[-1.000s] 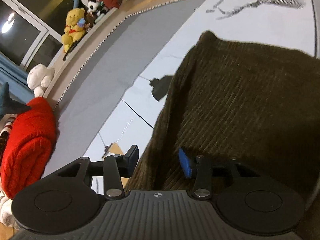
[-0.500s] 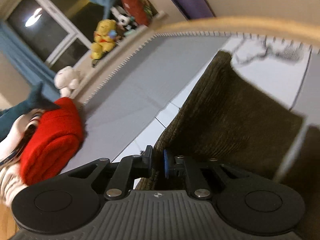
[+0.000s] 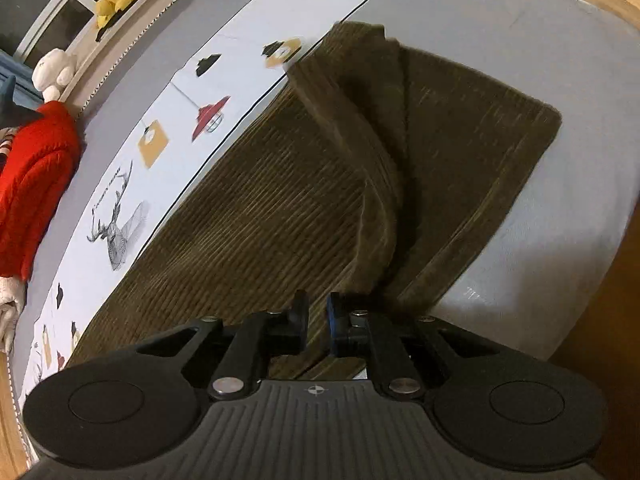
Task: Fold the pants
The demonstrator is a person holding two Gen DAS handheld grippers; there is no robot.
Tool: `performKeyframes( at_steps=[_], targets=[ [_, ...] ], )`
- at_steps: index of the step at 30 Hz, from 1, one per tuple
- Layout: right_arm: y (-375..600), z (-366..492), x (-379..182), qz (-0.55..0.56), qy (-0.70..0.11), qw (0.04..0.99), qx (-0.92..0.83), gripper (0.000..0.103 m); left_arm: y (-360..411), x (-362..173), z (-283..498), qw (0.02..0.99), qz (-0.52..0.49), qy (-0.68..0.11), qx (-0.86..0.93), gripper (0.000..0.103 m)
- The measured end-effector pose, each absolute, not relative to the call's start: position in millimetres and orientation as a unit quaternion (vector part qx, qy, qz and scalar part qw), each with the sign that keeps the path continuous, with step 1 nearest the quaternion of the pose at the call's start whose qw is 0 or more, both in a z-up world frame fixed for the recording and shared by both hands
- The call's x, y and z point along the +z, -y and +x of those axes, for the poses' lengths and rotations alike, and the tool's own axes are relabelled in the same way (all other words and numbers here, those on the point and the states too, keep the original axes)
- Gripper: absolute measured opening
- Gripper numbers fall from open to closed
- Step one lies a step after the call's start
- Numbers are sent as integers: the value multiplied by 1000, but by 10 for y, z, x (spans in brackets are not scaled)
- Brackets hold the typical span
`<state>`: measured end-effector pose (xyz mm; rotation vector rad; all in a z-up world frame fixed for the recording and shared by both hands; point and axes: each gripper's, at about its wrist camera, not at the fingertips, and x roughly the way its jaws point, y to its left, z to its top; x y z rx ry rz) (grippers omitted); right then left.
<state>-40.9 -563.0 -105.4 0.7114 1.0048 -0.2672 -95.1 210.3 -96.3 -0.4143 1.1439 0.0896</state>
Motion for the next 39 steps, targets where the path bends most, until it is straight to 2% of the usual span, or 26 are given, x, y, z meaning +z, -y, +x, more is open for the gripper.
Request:
performKeyframes(
  at_steps=[2,3,4,5,10,12,15,18,19,20,23,25,26,28,30,31,33,35,36,38,39],
  targets=[
    [5750,-451,-985,303,-441,831,-150,15,-2203,-990,-943,812,-226,-535,61,45],
    [5808,-477,-969,299,-430,837,-160,25,-2247,-991,-934,809,-238,-532,69,47],
    [5885,-494,-983,306,-425,835,-170,31,-2290,-982,-929,811,-248,-524,77,54],
    [5962,-503,-1003,321,-418,831,-177,37,-2329,-974,-907,811,-254,-521,84,56],
    [6121,-395,-1008,305,-381,853,-186,42,-2483,-1005,-794,806,-271,-516,106,62],
    [6054,-303,-994,286,-375,865,-172,50,-2500,-1007,-755,807,-271,-513,112,64],
    [5891,-101,-1008,235,-388,876,-162,63,-2507,-1021,-684,807,-275,-509,121,64],
    [5705,103,-1022,173,-402,885,-157,64,-2483,-1030,-634,807,-271,-509,127,62],
    [5667,145,-1043,155,-405,887,-157,64,-2461,-1032,-617,809,-262,-511,128,55],
    [5624,203,-1060,139,-409,888,-159,64,-2441,-1030,-621,811,-252,-512,130,44],
    [5536,343,-1134,95,-428,882,-173,59,-2369,-950,-620,830,-218,-497,128,29],
    [5526,355,-1131,73,-425,882,-190,37,-2333,-847,-656,849,-204,-470,128,26],
    [5544,342,-1103,73,-416,885,-196,5,-2331,-775,-692,861,-202,-448,132,25],
    [5659,209,-924,90,-363,897,-237,7,-2341,-662,-752,877,-201,-414,136,25],
    [5894,-44,-744,169,-299,897,-279,6,-2348,-703,-743,868,-191,-432,152,25],
    [6024,-153,-759,210,-298,882,-299,6,-2370,-805,-727,851,-197,-461,158,26],
    [6286,-337,-970,291,-349,828,-330,7,-2428,-952,-716,824,-218,-498,161,28],
    [6460,-506,-1162,352,-380,781,-350,7,-2455,-944,-706,823,-219,-495,172,34],
    [6508,-553,-1218,371,-385,772,-344,7,-2445,-911,-709,827,-210,-491,177,35],
    [6537,-600,-1208,374,-377,780,-332,7,-2410,-861,-720,833,-192,-483,190,46],
    [6537,-609,-1188,367,-373,788,-326,7,-2382,-841,-727,835,-180,-480,198,47]
  ],
)
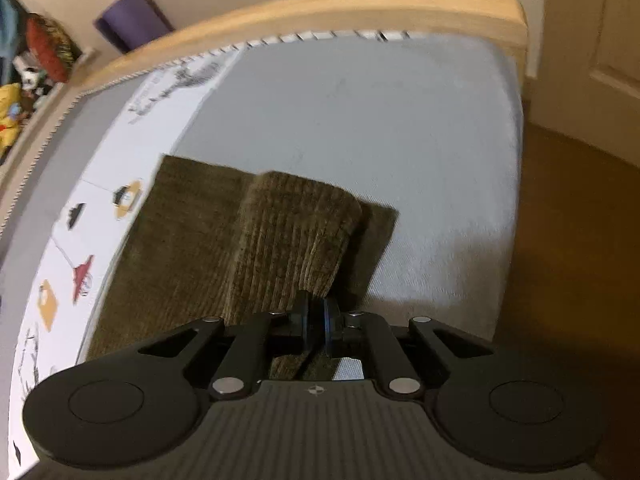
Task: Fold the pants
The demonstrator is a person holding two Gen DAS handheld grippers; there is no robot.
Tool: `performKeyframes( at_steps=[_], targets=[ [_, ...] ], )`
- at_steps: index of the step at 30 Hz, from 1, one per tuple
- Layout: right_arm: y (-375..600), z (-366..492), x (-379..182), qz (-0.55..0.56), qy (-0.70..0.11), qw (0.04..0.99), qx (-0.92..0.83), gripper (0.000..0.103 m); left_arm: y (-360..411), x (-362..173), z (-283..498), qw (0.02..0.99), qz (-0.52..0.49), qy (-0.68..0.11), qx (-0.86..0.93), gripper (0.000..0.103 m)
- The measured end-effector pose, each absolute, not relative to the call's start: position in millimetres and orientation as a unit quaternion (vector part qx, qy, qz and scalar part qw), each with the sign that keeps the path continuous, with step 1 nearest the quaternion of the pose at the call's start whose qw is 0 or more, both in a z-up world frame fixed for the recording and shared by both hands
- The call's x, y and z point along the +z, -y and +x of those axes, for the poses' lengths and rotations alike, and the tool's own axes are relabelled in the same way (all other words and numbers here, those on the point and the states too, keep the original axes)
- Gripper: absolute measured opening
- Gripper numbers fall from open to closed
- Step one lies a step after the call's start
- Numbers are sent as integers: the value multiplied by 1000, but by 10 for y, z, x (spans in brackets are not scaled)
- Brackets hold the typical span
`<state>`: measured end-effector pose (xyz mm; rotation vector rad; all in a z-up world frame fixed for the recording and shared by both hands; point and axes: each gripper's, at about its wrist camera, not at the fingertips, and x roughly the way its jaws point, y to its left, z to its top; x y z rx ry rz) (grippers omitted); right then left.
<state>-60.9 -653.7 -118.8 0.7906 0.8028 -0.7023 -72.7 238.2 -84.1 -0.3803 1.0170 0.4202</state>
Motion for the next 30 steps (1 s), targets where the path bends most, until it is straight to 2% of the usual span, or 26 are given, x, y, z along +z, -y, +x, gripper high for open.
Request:
performKeyframes(
  at_steps=[2,3,5,10,13,15,16,18,20,21,22,26,30],
  targets=[
    [6510,-633,-1178,355,-375,792,-325,5,-2291,-764,-752,847,-144,-465,214,51],
    [6499,-651,-1174,349,-377,791,-333,0,-2258,-696,-758,854,-120,-451,228,51],
    [6514,-708,-1118,335,-371,787,-362,0,-2208,-588,-761,866,-69,-423,257,50],
    [6623,-794,-1125,377,-343,780,-362,0,-2027,-426,-743,905,-48,-368,207,50],
    [6645,-762,-1196,418,-338,781,-320,11,-1705,-493,-666,918,-39,-385,86,50],
    [6627,-694,-1244,417,-353,776,-314,42,-1468,-554,-643,917,-4,-398,27,50],
    [6620,-669,-1261,414,-357,775,-317,46,-1345,-604,-637,913,22,-408,4,50],
    [6600,-607,-1276,407,-364,771,-328,48,-1174,-744,-620,896,68,-439,-23,50],
    [6602,-560,-1328,404,-375,761,-343,48,-1121,-1010,-585,855,96,-510,-22,52],
    [6611,-544,-1359,404,-379,754,-352,49,-1173,-1198,-564,823,107,-558,-3,57],
    [6625,-538,-1388,405,-383,746,-364,49,-1241,-1248,-575,818,95,-567,2,66],
    [6666,-486,-1427,406,-378,744,-371,54,-1387,-1131,-539,828,49,-558,13,65],
    [6678,-433,-1444,394,-379,751,-369,54,-1492,-828,-475,876,33,-479,50,62]
  ],
)
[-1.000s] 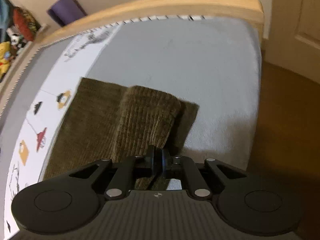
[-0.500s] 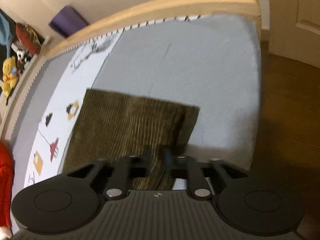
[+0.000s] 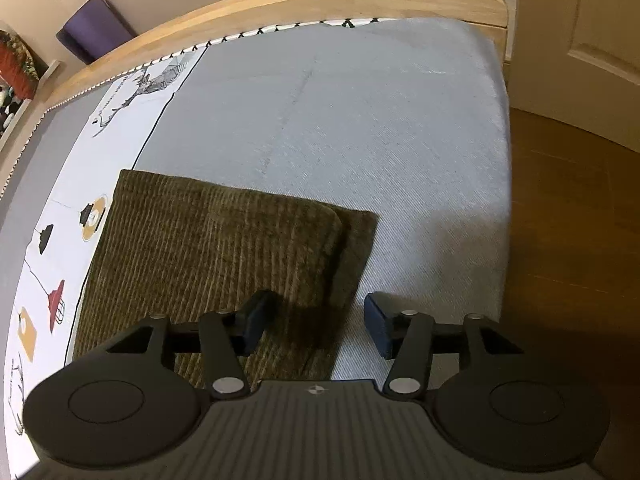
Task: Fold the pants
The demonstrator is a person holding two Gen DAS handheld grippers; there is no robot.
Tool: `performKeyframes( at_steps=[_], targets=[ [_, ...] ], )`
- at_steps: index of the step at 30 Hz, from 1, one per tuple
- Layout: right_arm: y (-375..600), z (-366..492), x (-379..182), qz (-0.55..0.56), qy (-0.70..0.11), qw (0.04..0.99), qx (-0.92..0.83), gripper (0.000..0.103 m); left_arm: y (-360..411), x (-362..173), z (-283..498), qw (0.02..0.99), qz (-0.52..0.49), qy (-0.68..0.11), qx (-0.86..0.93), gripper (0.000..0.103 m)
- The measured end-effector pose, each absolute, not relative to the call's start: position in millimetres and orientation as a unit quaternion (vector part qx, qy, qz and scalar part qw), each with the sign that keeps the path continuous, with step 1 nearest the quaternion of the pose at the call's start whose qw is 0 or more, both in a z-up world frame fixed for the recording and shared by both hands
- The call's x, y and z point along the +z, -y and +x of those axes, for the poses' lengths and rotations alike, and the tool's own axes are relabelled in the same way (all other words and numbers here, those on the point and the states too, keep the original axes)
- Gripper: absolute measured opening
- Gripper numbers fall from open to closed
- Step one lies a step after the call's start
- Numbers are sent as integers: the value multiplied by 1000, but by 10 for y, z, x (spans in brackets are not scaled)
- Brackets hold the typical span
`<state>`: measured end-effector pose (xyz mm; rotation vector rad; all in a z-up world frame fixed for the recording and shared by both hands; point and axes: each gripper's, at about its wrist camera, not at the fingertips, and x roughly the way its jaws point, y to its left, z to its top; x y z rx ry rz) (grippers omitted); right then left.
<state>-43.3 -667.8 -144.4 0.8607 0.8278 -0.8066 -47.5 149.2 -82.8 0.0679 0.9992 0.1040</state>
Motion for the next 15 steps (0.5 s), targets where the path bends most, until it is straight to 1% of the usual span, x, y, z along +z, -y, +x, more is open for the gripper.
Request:
performKeyframes(
  at_steps=[1,2,3,4,5,9,10,13,15],
  targets=[
    [6682,-426,-1451,394,-378,752,-370,51,-1553,-764,-463,886,21,-459,65,55],
    [6685,-424,-1452,391,-375,754,-372,31,-1592,-684,-460,893,9,-443,79,44],
    [6685,-429,-1446,390,-375,756,-369,24,-1661,-641,-430,898,-4,-430,89,38],
    [6687,-440,-1438,390,-373,757,-369,20,-1727,-608,-405,902,-15,-421,97,25],
    [6687,-457,-1430,393,-368,757,-369,17,-1785,-585,-372,904,-25,-415,102,16],
    [6660,-543,-1331,399,-344,761,-379,14,-1869,-646,-244,899,-35,-425,102,12],
    [6648,-567,-1310,400,-339,760,-383,14,-1890,-716,-183,892,-27,-439,104,10],
    [6631,-615,-1307,406,-336,751,-398,14,-1939,-1066,-46,846,39,-508,156,9],
    [6630,-654,-1328,413,-338,741,-407,14,-1980,-1147,-3,832,58,-521,179,9]
  ],
)
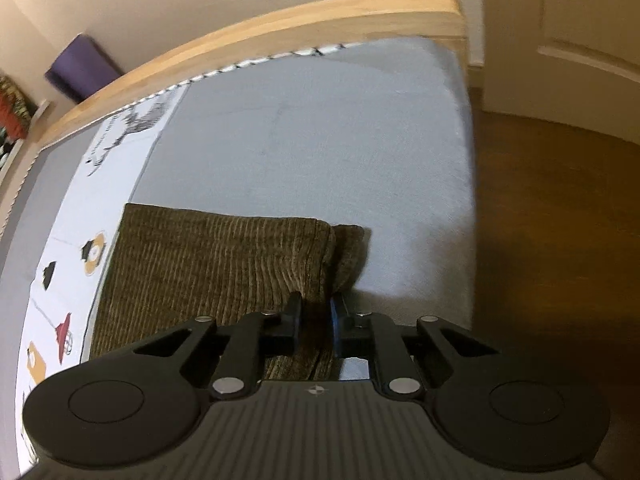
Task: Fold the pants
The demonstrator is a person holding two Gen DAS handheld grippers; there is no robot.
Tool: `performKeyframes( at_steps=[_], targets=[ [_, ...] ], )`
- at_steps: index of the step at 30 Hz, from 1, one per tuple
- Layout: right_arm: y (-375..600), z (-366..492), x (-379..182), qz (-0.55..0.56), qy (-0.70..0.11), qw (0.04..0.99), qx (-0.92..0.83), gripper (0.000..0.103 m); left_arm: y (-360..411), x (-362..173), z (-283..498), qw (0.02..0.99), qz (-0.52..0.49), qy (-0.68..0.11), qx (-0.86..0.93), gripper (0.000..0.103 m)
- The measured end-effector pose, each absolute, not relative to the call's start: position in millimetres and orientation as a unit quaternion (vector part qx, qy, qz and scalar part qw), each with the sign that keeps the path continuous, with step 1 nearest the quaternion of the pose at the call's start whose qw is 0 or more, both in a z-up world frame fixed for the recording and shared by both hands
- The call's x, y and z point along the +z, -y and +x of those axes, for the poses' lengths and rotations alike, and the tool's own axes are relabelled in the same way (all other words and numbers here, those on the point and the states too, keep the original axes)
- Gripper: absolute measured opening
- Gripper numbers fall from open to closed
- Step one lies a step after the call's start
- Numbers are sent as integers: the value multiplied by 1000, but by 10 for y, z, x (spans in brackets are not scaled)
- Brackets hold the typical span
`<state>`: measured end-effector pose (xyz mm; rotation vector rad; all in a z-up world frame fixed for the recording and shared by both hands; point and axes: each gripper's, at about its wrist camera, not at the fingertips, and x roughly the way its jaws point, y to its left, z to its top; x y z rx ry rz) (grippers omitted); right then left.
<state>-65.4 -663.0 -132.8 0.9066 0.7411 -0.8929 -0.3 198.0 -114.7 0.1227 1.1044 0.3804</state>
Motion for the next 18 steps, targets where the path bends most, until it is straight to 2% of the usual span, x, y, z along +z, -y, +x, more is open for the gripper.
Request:
performKeyframes(
  at_steps=[3,7,9,10,11,12,13,15,18],
  targets=[
    [6616,-691,-1345,420,-343,730,-416,14,-2050,-1100,-18,829,45,-519,203,9],
    [6615,-666,-1356,412,-353,735,-406,16,-1951,-731,-124,884,6,-437,165,10],
    [6633,-671,-1373,423,-352,733,-401,24,-1790,-660,-133,902,12,-414,122,11],
    [6649,-668,-1383,426,-353,731,-399,24,-1702,-665,-122,906,15,-411,97,11],
    [6655,-668,-1386,427,-353,730,-400,24,-1640,-712,-89,906,21,-415,80,13],
    [6659,-665,-1392,428,-354,729,-400,29,-1583,-783,-56,900,32,-429,71,14],
    [6659,-656,-1399,427,-357,728,-399,31,-1543,-945,8,878,56,-470,78,20],
    [6639,-633,-1401,418,-363,731,-398,31,-1532,-1232,38,837,83,-532,93,19],
    [6613,-601,-1393,402,-369,738,-396,29,-1411,-1183,31,842,101,-520,97,23]
  ],
)
